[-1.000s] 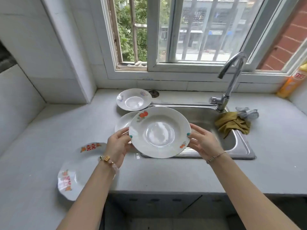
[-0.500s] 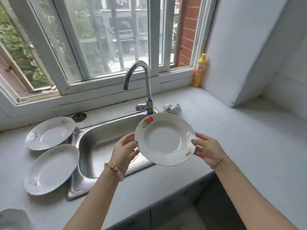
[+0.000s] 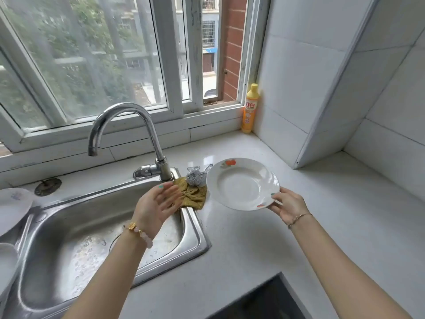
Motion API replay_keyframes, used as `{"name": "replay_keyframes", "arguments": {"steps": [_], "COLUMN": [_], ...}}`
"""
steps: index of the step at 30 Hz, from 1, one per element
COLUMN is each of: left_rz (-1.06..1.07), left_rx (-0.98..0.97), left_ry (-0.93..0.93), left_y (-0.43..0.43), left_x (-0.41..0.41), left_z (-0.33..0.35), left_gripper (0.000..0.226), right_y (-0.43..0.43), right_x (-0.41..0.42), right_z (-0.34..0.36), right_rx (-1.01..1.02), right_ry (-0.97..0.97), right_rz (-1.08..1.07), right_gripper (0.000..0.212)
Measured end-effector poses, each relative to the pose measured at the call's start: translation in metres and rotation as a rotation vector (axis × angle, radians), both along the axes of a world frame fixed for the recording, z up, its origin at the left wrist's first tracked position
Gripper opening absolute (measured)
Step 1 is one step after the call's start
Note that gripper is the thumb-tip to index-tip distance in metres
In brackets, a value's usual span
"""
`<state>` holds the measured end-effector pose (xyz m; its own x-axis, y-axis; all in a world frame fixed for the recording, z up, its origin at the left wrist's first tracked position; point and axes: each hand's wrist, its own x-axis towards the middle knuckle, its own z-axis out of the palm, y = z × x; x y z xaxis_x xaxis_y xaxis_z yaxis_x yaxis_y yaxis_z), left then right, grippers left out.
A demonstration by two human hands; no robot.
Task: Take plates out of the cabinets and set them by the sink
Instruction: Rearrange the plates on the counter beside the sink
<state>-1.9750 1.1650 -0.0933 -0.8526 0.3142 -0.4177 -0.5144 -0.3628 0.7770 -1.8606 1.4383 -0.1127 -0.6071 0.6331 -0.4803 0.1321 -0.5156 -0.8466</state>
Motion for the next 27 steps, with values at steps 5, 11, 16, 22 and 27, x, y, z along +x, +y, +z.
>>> {"name": "replay_keyframes", "arguments": {"steps": [5, 11, 16, 22, 27], "left_rz": [0.03, 0.026, -0.006, -0.052, -0.066], "left_rx": [0.095, 0.124, 0.142, 0.127, 0.115], "left_ry": [-0.044, -0.084, -0.115, -0.115, -0.127], "left_y": [0.017, 0.036, 0.055, 0.075, 0.087], "left_x": [-0.023, -0.055, -0.086, -0.112, -0.124], "left_z": [0.0, -0.008, -0.013, -0.019, -0.023], "left_gripper": [0.024, 0.024, 0.024, 0.025, 0.025], "right_y": [0.031, 0.055, 0.072, 0.091, 0.102], "right_x": [-0.035, -0.08, -0.116, -0.146, -0.159], "right_z": [0.0, -0.016, -0.042, -0.062, -0.072], "right_rx": [-0.047, -0.125, -0.169, -0.199, -0.226], "right_ry": [0.01, 0.03, -0.016, -0.023, -0.019], "right_rz": [-0.092, -0.218, -0.32, -0.397, -0.45], "right_gripper": [0.041, 0.049, 0.055, 0.055, 0.055]}}
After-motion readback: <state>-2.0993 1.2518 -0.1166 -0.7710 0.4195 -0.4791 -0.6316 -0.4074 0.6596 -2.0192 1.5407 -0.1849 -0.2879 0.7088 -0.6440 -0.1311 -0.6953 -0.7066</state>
